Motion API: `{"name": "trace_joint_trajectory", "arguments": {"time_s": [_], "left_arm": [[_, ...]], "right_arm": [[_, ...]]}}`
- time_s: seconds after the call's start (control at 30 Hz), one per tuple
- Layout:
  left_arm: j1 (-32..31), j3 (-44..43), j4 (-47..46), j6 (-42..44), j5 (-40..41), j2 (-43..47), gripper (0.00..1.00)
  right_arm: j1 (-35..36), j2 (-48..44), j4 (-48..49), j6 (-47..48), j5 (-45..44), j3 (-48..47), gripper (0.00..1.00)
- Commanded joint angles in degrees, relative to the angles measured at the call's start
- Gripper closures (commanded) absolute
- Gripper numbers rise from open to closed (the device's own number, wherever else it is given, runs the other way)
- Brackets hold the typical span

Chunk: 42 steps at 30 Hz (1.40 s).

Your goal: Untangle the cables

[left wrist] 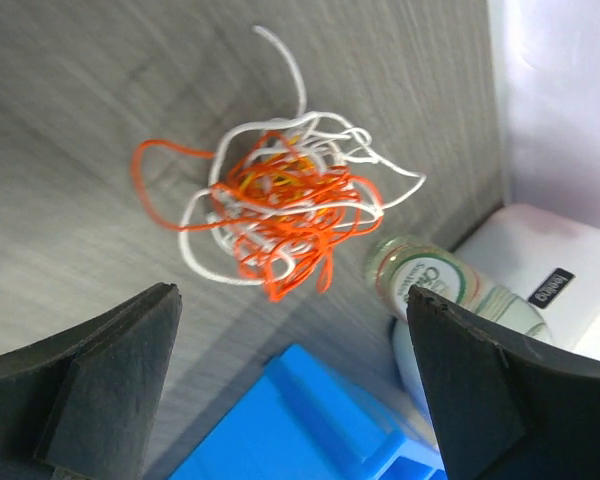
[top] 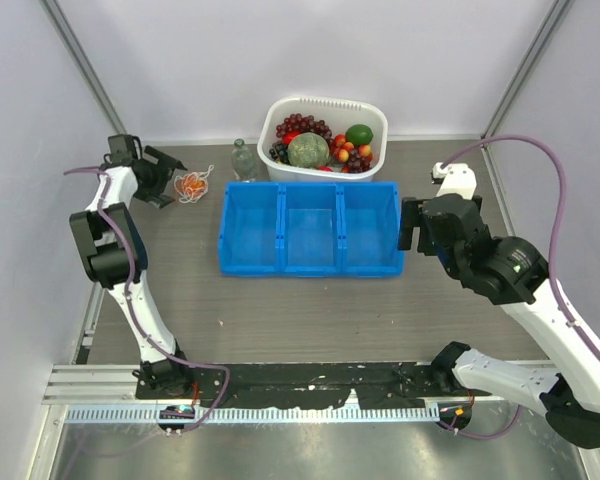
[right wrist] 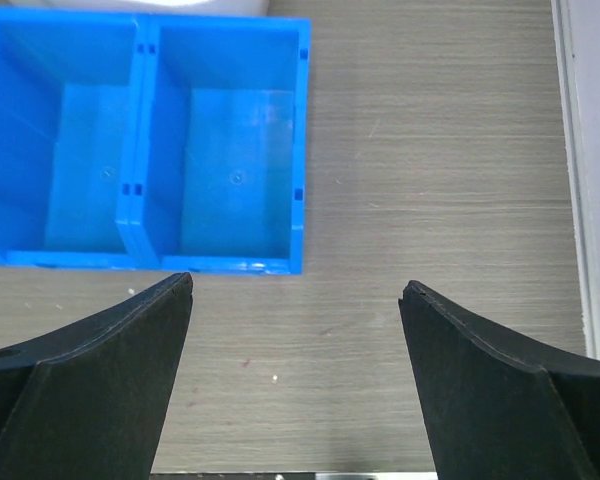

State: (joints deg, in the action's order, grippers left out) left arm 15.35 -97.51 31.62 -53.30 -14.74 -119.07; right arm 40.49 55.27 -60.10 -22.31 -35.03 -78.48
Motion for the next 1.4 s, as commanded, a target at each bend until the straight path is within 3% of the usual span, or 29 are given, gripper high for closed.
{"name": "trace_joint_trajectory", "arguments": {"time_s": [0.0,0.1,0.3,0.37,0.57,0.77,0.93,1.1,1.27,1.37], "left_arm": [[-0.41,-1.62,-10.95,-5.23,-9.60,-3.18,0.01],[-0.41,-3.29,-11.49,-6.11,-10.31,-6.69,0.00],[-1.20,-8.48,-6.22,-4.45,-8.20,-12.41,0.02],[-1.47,-8.66,-5.69,-4.18,-7.85,-13.12,0.11],[-1.38,-1.21,-5.95,-1.11,-3.64,-7.34,0.52],[-1.03,15.92,-9.11,-0.14,-0.29,9.25,0.95],[-0.94,35.34,-11.84,-1.28,0.94,26.39,0.98],[-1.03,47.48,-5.70,-0.59,-0.02,43.27,1.00],[-1.12,51.20,6.51,3.63,0.42,62.86,1.00],[-1.47,51.55,5.40,5.74,-6.06,77.45,1.00]], "right_arm": [[0.03,-3.31,-0.02,5.25,-0.13,2.01,0.10],[0.12,-2.45,-3.70,4.29,-2.68,-0.79,0.10],[0.12,-2.44,-2.15,5.43,8.28,-1.95,0.10],[0.12,-2.97,-0.38,4.65,10.75,-0.63,0.10],[0.12,-2.36,1.38,3.67,12.26,1.48,0.10],[0.12,-1.22,4.89,4.28,14.72,4.90,0.10],[0.20,1.77,8.85,4.99,19.81,7.63,0.10],[0.20,5.81,13.15,5.61,25.26,10.27,0.10],[0.20,8.36,17.46,5.08,29.22,12.29,0.10],[0.20,9.51,19.49,4.55,30.10,13.35,0.10]]}}
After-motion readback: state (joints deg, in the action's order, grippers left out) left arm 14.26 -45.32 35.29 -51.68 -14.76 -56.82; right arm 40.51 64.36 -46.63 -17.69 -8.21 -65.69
